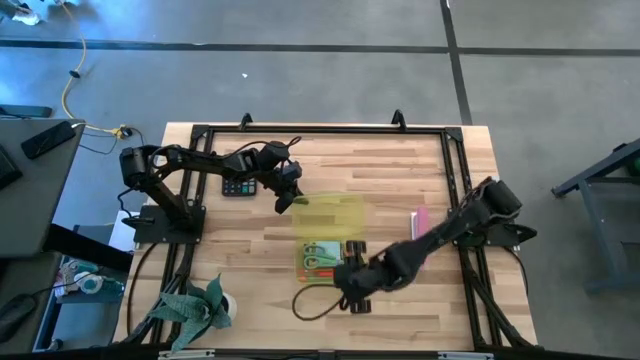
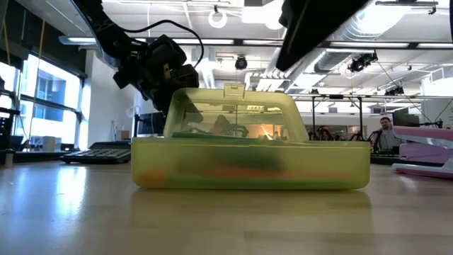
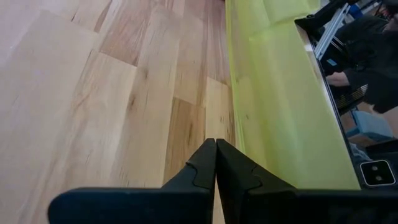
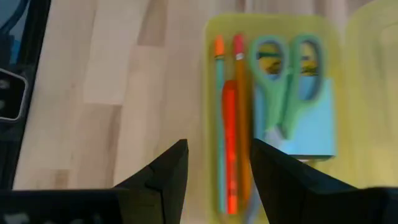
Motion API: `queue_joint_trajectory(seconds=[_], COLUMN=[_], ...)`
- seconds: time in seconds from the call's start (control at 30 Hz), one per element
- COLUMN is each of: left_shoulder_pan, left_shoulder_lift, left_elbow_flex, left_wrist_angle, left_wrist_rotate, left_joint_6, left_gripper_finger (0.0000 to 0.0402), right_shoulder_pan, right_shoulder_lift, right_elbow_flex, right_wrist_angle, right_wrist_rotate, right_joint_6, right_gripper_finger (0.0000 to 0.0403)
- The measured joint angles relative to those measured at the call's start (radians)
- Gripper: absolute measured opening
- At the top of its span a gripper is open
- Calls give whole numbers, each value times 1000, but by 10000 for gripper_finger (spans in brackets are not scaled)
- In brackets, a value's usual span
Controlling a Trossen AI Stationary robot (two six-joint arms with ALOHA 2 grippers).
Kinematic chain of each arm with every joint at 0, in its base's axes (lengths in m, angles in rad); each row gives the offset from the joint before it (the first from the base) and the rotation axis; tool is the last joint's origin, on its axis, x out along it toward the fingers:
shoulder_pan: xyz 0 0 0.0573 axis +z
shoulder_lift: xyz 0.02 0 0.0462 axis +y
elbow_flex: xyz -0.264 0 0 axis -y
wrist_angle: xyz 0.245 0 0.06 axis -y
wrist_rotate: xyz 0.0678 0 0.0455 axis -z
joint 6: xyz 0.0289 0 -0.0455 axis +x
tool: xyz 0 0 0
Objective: Pack school essentials
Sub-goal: Close the yellow supply box
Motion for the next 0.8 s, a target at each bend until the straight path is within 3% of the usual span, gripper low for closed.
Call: queue_joint_trajectory(seconds=[0.37,0.8], left_shoulder_pan=[0,0], left_shoulder_lift=[0,0], left_elbow_flex=[0,0], left_wrist_angle=[1,3], left_wrist_rotate=[0,-1], left_joint_6=[0,-8], left_gripper_finger=[0,0], right_shoulder_pan=[68,44], right_shoulder_lift=[145,230], right_elbow_flex=[0,0], right_wrist_angle=[174,246], right_wrist_rotate=[-5,18], right_joint_6=[60,110], right_gripper_finger=[163,163])
